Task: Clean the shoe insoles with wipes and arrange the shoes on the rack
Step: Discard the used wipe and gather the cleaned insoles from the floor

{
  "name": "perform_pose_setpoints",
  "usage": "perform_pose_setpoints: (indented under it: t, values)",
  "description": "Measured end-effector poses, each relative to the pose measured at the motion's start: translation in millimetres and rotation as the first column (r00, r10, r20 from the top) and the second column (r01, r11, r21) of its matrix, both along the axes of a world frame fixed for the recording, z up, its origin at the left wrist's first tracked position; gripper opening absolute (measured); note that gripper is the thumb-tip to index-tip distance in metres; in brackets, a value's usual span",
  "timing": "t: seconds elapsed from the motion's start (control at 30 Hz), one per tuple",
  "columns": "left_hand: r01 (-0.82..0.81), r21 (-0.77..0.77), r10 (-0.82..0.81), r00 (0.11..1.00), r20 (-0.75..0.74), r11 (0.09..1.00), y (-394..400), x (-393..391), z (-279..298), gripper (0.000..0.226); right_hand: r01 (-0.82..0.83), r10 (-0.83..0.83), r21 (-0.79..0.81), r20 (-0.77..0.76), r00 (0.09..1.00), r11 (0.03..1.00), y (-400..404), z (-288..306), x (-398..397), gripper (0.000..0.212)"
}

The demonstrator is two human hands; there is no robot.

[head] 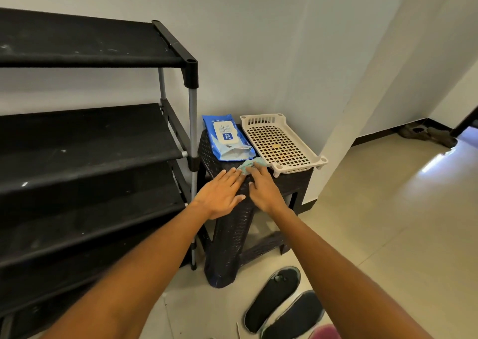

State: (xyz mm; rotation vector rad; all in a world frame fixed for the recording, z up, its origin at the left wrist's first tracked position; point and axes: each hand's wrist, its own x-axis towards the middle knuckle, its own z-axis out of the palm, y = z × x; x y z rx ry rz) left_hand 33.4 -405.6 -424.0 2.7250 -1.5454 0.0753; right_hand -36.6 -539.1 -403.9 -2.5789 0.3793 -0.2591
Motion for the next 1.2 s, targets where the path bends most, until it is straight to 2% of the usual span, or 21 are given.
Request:
perform_pose_setpoints:
  t: [0.1, 0.17, 0.3, 0.4, 0.47, 0.53, 0.63, 0.73, 0.9, 0.97, 1.03, 1.1, 1.2]
  values:
    - [-0.052, -0.004, 0.052, 0.999, 0.0, 0.999, -6, 0, 3, 0.064, 0.056, -0.047, -0.059, 0.148, 0.988, 0.997, 2, -2, -10, 0.04]
    - [-0.066, -0.01, 0.066, 0.998, 0.0, 0.998, -7, -8, 6, 0.063, 0.075, -0.064, -0.057, 0.181, 0.981, 0.996, 5, -3, -22, 0.037]
    - [-0.081, -0.118, 0.078, 0.996, -0.034, 0.99, -6, -38, 7, 0.056, 0.166, -0.169, 0.034, 0.146, 0.975, 0.986, 18, -9, -52, 0.035]
    - [-0.14, -0.268, 0.088, 0.977, -0.196, 0.953, -6, -81, 12, 0.049, 0.232, -0.239, 0.097, 0.069, 0.969, 0.968, 34, -8, -82, 0.034]
    - [-0.195, -0.351, 0.062, 0.932, -0.357, 0.916, -6, -108, 11, 0.045, 0.283, -0.287, 0.184, -0.002, 0.958, 0.941, 43, -5, -107, 0.033]
    - [-0.253, -0.349, 0.044, 0.859, -0.509, 0.902, -6, -131, 5, 0.042, 0.326, -0.318, 0.288, -0.075, 0.945, 0.9, 47, -5, -133, 0.032]
    - [-0.252, -0.175, 0.069, 0.732, -0.678, 0.952, -11, -160, -11, 0.036, 0.413, -0.385, 0.347, -0.149, 0.911, 0.842, 42, -20, -172, 0.03]
    - [-0.299, -0.093, 0.116, 0.612, -0.782, 0.95, -17, -181, -31, 0.032, 0.543, -0.484, 0.382, -0.245, 0.84, 0.748, 35, -47, -200, 0.032]
    - [-0.366, 0.045, 0.235, 0.493, -0.837, 0.93, -35, -194, -93, 0.033, 0.681, -0.534, 0.437, -0.423, 0.732, 0.587, 16, -122, -235, 0.03]
    - [-0.367, 0.1, 0.277, 0.468, -0.839, 0.925, -45, -193, -127, 0.031, 0.726, -0.537, 0.439, -0.489, 0.688, 0.529, 8, -164, -241, 0.032]
    - [-0.372, 0.146, 0.32, 0.466, -0.825, 0.917, -53, -191, -160, 0.031, 0.754, -0.543, 0.498, -0.526, 0.655, 0.428, 0, -205, -246, 0.032]
    - [-0.374, 0.181, 0.353, 0.463, -0.813, 0.909, -64, -188, -197, 0.031, 0.791, -0.543, 0.516, -0.583, 0.605, 0.327, -12, -260, -250, 0.032]
    - [-0.387, 0.221, 0.396, 0.463, -0.793, 0.895, -75, -183, -249, 0.031, 0.837, -0.521, 0.496, -0.663, 0.537, 0.232, -35, -379, -264, 0.035]
